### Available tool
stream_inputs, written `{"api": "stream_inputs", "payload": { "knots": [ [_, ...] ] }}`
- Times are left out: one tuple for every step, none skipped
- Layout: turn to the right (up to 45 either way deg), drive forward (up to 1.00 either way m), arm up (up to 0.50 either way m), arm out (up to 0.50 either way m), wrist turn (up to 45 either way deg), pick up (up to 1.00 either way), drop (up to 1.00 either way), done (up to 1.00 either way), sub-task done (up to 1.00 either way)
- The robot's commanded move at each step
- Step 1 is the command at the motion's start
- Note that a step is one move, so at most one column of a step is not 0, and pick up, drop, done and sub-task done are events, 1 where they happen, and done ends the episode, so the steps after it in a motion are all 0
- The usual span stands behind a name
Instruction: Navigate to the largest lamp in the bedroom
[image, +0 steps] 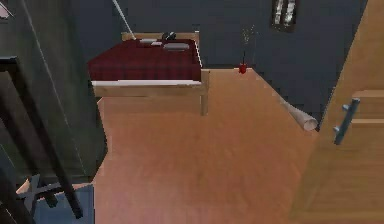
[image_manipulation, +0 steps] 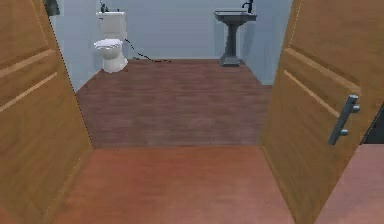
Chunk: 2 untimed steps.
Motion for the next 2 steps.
{"api": "stream_inputs", "payload": {
  "knots": [
    [-12.0, 0.00, 0.00, 0.00, 0.0, 0.00, 0.00, 0.00, 0.00],
    [0.0, 0.20, 0.00, 0.00, 0.0, 0.00, 0.00, 0.00, 0.00]
  ]
}}
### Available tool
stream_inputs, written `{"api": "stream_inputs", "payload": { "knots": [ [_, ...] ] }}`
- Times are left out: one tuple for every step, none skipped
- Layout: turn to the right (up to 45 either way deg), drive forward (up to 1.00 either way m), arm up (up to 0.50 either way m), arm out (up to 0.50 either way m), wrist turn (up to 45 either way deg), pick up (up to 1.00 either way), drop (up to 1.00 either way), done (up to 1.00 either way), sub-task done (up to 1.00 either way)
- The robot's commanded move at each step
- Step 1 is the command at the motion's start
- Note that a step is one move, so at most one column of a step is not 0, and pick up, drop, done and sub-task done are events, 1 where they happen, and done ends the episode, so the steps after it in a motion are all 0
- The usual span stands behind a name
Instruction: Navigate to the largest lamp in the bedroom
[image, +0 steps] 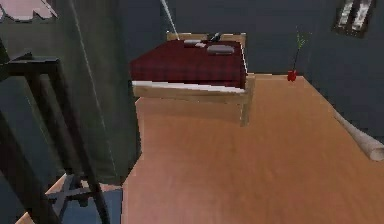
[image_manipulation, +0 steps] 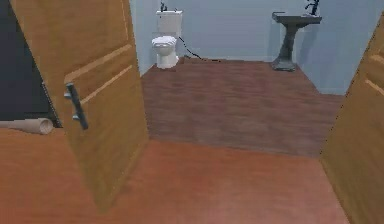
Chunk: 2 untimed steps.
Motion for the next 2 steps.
{"api": "stream_inputs", "payload": {
  "knots": [
    [-42.0, 0.00, 0.00, 0.00, 0.0, 0.00, 0.00, 0.00, 0.00],
    [0.0, 0.00, 0.00, 0.00, 0.0, 0.00, 0.00, 1.00, 0.00]
  ]
}}
